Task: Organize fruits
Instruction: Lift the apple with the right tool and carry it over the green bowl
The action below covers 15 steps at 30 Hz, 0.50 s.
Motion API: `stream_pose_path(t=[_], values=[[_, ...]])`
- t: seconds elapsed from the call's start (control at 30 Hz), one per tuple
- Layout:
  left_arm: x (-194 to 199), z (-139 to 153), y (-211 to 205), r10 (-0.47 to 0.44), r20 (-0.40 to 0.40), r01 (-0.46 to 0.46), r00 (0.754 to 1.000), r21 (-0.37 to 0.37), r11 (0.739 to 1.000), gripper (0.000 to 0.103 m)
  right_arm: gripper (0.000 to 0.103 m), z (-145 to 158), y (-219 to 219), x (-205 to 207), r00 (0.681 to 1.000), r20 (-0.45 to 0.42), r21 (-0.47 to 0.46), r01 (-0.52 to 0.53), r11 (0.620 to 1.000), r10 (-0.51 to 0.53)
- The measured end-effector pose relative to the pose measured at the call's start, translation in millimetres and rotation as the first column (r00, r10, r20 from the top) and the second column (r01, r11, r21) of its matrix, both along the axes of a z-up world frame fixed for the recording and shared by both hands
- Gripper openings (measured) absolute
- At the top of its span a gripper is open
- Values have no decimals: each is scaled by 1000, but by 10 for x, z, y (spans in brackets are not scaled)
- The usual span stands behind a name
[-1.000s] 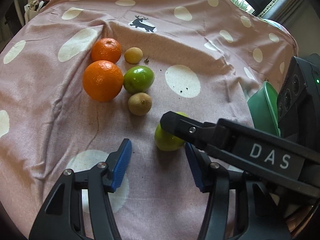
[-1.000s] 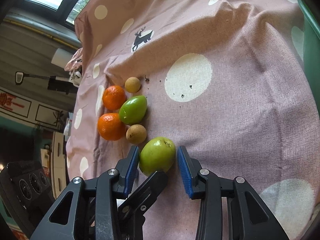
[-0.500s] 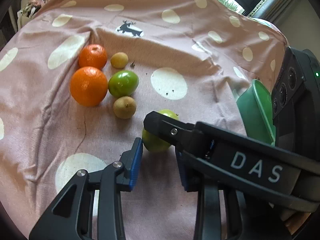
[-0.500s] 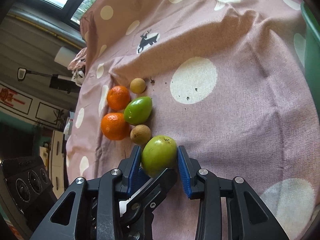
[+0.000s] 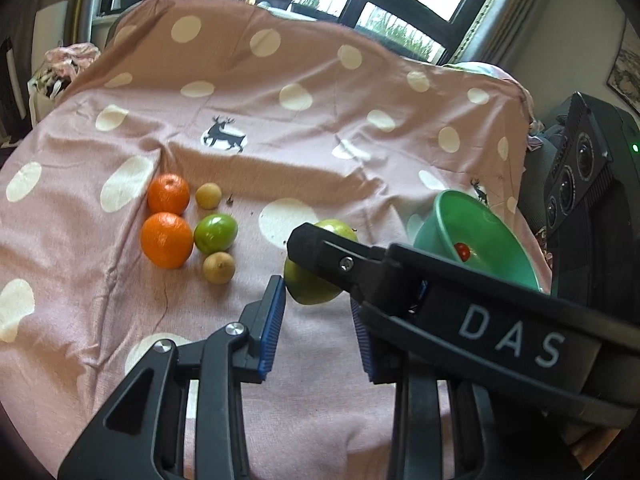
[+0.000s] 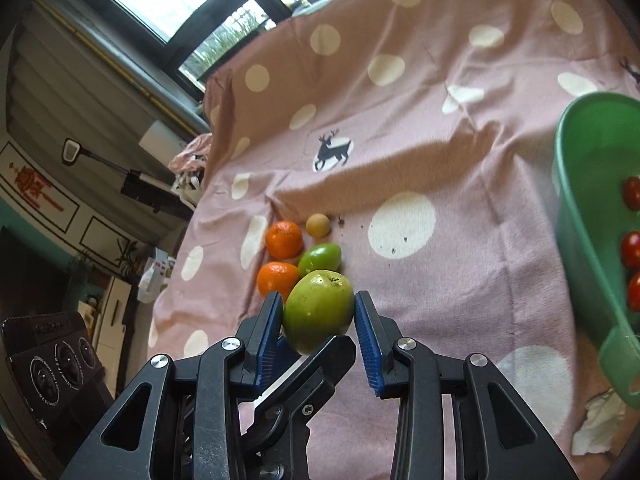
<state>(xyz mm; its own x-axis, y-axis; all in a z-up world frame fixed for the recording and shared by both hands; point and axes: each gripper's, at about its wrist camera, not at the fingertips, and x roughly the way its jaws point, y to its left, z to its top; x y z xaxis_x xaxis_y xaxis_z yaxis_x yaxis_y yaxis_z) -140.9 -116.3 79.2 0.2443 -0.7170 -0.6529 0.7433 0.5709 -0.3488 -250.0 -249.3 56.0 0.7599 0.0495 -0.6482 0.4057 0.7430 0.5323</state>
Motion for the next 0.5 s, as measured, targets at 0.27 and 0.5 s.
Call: stream_pose_path(t=[0.27,0.5], values=[[-186,234,-49,-26,56,29,998,-49,998,33,39,248,28,-199,998,63,-59,33,998,-29],[-365,379,-218,-83,95,91,992,-79,993,33,39,422,-95,-434,990,114,-84,96,992,-86]])
